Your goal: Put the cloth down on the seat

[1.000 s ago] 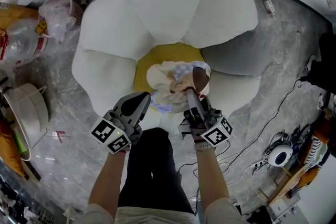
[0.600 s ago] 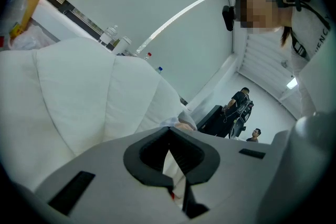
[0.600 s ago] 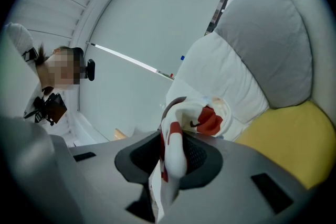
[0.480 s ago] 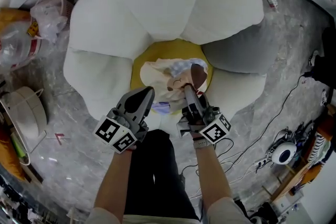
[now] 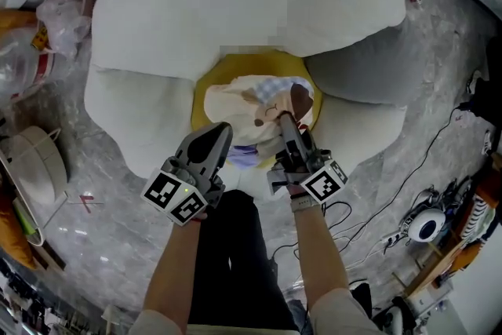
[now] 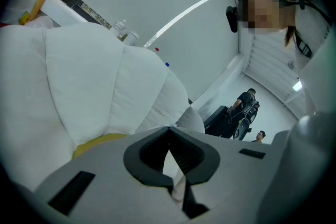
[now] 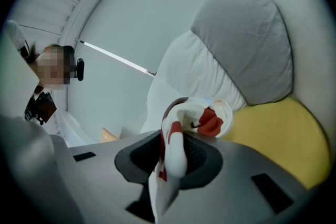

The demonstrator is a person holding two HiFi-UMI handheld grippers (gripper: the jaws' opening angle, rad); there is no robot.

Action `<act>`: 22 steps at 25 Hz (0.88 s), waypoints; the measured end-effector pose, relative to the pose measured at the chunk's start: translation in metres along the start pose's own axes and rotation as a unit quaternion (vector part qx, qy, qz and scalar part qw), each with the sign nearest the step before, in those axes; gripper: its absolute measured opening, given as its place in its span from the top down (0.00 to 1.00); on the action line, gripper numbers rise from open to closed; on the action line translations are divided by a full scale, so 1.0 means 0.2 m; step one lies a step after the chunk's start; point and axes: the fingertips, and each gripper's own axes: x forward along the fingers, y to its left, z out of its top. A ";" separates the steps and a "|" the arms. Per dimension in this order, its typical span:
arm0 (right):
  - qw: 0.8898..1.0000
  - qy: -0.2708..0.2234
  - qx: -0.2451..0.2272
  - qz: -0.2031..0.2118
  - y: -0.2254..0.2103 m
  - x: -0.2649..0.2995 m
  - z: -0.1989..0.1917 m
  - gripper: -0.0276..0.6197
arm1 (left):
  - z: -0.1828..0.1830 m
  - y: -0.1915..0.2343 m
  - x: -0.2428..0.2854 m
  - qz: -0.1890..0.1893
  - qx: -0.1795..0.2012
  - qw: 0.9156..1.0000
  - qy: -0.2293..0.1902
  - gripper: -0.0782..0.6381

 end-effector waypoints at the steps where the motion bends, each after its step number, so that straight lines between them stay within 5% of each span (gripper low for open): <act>1: 1.000 -0.002 0.001 -0.002 -0.02 -0.01 0.00 0.82 | -0.01 0.00 0.01 0.000 -0.001 1.000 0.001 0.87; 22: 0.996 -0.025 0.013 -0.086 -0.47 -0.15 -0.07 0.82 | -0.25 0.07 0.10 -0.012 -0.014 1.000 0.017 0.87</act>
